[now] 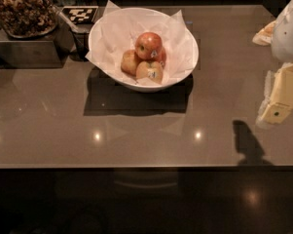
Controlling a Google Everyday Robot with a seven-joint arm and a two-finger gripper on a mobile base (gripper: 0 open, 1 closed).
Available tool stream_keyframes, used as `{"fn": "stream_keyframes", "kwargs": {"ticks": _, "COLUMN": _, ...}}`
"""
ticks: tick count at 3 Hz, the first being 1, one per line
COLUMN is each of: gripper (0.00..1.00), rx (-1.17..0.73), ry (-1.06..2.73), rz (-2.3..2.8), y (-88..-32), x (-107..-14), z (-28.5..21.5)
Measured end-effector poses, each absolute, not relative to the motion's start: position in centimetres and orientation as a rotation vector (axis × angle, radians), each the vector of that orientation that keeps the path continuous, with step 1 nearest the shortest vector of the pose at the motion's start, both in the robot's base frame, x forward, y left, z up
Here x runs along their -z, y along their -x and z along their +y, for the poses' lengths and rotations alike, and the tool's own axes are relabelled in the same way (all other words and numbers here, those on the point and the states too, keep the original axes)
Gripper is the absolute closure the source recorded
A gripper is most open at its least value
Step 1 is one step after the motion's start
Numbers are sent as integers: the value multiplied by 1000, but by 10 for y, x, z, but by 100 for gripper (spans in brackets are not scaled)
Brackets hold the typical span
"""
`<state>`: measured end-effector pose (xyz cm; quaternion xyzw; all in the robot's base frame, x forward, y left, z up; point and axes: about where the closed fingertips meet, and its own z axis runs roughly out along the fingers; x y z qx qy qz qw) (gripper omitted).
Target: Pick apple from white bowl
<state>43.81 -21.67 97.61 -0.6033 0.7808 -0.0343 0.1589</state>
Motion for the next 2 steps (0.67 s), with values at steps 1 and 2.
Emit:
{"fn": "stream_keyframes", "kwargs": {"ticks": 1, "gripper": 0, "rx": 98, "ry": 1725, "rz": 2232, "y": -438, "x": -976, "z": -217}}
{"fn": "stream_keyframes", "kwargs": {"ticks": 2, "gripper": 0, "rx": 35, "ry": 1657, "rz": 2162, "y": -449, "x": -980, "z": -213}}
